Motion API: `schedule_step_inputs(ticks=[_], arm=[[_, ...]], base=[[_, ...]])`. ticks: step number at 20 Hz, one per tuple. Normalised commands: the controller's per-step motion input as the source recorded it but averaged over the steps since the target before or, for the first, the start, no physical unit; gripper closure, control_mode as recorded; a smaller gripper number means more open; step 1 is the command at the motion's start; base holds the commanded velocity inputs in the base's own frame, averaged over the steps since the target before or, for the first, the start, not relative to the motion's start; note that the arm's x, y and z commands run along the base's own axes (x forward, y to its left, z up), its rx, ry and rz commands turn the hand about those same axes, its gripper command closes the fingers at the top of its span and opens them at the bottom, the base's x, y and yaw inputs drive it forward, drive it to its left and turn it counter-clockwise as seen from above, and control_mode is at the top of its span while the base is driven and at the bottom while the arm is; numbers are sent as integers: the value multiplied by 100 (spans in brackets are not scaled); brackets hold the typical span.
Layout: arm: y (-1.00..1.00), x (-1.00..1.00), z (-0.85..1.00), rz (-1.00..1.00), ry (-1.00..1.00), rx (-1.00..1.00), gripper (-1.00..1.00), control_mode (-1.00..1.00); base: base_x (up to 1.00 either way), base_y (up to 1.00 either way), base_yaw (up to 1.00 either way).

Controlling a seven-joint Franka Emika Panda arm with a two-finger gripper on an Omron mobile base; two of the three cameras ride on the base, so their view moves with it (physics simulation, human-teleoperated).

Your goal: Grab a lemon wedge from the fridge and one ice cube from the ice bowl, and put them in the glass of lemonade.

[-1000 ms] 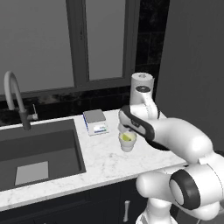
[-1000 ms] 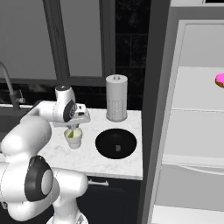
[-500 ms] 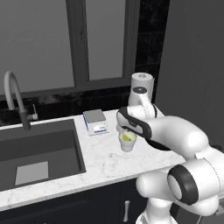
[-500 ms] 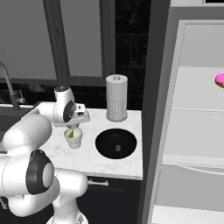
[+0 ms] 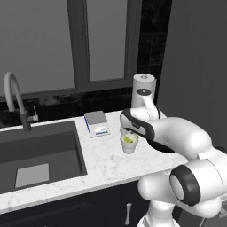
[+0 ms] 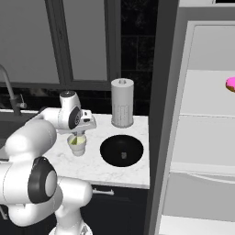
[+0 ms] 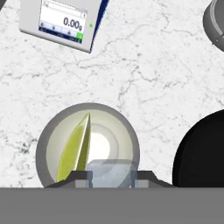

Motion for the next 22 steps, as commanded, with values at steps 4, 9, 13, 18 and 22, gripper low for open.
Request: schedule_step_inputs(ticks=[4,9,13,18,22], arm=[[3,18,0,0,1,0,100,-100],[0,6,0,0,1,0,100,-100],[0,0,0,0,0,0,-100,-100],[0,0,0,0,0,0,-100,-100],[0,0,0,0,0,0,-100,-100]], base=[[0,0,0],[0,0,0],[0,0,0],[0,0,0],[0,0,0]])
